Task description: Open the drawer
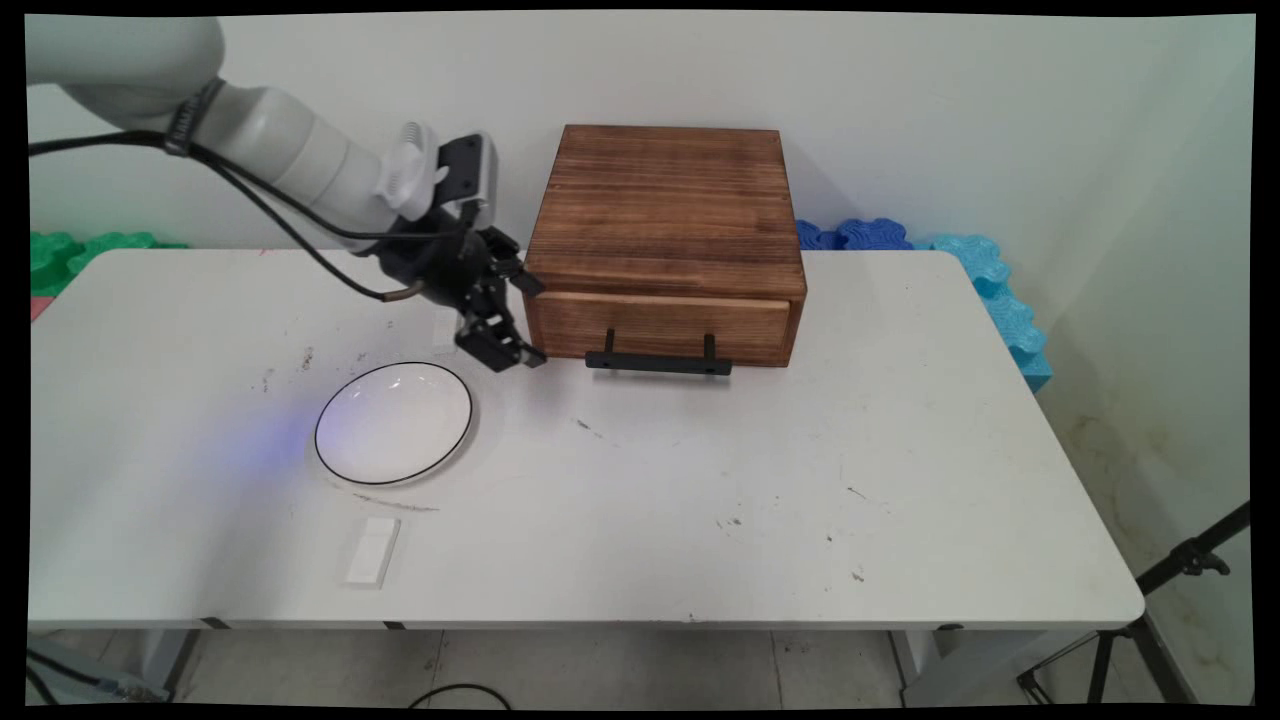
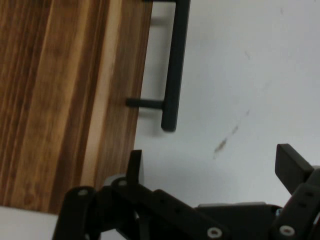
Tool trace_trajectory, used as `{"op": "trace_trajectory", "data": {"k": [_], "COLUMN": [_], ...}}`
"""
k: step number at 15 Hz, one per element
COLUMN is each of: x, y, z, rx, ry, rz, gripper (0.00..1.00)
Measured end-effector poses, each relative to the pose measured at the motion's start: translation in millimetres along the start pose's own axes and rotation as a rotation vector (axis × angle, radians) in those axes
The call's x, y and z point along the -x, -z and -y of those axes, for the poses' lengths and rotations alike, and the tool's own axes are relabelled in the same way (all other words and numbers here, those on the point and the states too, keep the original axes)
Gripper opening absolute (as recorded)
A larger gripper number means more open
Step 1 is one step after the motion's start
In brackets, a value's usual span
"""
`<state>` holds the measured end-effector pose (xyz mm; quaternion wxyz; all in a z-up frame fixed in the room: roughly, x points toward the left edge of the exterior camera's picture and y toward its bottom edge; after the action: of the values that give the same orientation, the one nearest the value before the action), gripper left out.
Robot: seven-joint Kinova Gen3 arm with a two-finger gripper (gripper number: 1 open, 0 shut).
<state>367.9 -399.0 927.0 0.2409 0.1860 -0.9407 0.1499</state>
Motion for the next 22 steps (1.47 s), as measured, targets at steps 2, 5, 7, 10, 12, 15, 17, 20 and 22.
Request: {"op": "trace_trajectory", "data": {"k": [2,5,7,10,12,15,17,20,22], "x": [-11.8,-27.3,-35.1,-43.4,-49.6,-56.0,-58.9,-62.6,-63.6], "y": [-5.2,-13.6,-20.2,-29.2,-38.9,-52.6,-61.1,-78.0,-86.8], "z": [-1.6,-3.9,-5.3,-6.8,-8.3,-10.1,-11.2,-12.9,-13.5], "rx": [-0.007,-0.013,-0.016,-0.018,-0.018,-0.017,-0.016,-0.014,-0.014], "ry": [-0.001,-0.005,-0.01,-0.018,-0.027,-0.039,-0.046,-0.055,-0.059], "rz": [-0.008,-0.019,-0.022,-0.022,-0.02,-0.015,-0.01,0.001,0.008], "gripper": [1.0,1.0,1.0,1.0,1.0,1.0,1.0,1.0,1.0]}}
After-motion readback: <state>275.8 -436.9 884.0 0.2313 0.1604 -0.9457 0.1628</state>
